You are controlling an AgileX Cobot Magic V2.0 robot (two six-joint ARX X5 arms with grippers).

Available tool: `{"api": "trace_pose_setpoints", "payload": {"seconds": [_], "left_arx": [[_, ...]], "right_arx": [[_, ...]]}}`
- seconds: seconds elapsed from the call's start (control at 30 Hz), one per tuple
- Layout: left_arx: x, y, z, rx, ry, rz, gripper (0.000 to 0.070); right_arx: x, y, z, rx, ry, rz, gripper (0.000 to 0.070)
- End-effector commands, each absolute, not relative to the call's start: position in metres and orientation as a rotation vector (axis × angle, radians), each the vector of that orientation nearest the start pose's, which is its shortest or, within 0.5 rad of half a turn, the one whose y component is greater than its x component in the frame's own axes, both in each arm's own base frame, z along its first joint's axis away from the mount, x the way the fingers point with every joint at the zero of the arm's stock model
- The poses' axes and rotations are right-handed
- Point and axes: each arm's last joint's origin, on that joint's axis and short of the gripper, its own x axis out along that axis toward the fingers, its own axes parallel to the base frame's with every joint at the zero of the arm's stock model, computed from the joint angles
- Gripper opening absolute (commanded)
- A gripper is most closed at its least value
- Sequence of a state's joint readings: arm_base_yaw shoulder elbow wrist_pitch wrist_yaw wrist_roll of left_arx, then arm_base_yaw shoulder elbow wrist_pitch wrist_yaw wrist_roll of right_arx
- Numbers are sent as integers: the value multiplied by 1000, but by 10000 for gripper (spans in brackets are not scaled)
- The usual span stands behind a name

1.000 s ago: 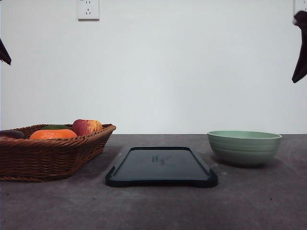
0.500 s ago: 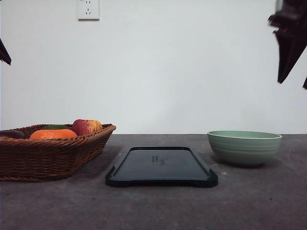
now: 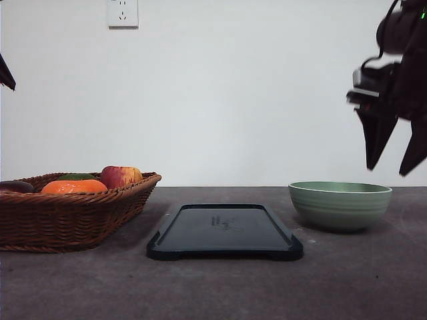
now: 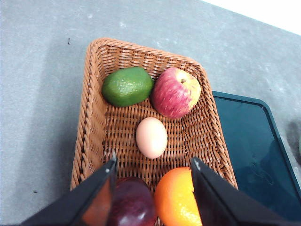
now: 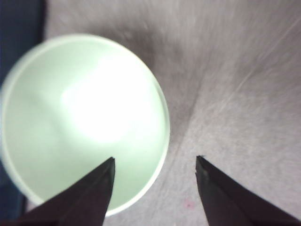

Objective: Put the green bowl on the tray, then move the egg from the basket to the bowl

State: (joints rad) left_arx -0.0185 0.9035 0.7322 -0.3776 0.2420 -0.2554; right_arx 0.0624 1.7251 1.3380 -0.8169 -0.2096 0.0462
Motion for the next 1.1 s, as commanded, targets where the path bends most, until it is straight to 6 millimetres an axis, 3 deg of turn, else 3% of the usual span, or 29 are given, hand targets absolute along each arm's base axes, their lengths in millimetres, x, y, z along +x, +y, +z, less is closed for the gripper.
{"api": "trace_pose_setpoints", "payload": {"seconds": [0.0, 0.07, 0.1, 0.23, 0.47, 0.7, 0.87, 1.07], "left_arx": [[192, -11, 285, -307, 556, -194, 310], [192, -11, 285, -307, 556, -194, 310], [192, -11, 285, -307, 556, -194, 310], [192, -11, 285, -307, 556, -194, 310], [192, -11, 285, -307, 556, -194, 310], [192, -11, 285, -307, 557, -194, 310], [192, -11, 285, -307, 556, -194, 310], [192, -11, 285, -307, 556, -194, 310]], "right_arx": [[353, 28, 231, 109, 1213, 223, 339], [356, 28, 223, 107, 1230, 224, 322], [358, 28, 220, 107, 1238, 224, 281], [359, 28, 216, 107, 1245, 224, 4], [364, 29, 237, 105, 1228, 226, 0], [369, 37, 280, 118, 1199, 236, 0], [367, 58, 306, 127, 1173, 320, 0], [363, 98, 310, 132, 1154, 435, 0]]}}
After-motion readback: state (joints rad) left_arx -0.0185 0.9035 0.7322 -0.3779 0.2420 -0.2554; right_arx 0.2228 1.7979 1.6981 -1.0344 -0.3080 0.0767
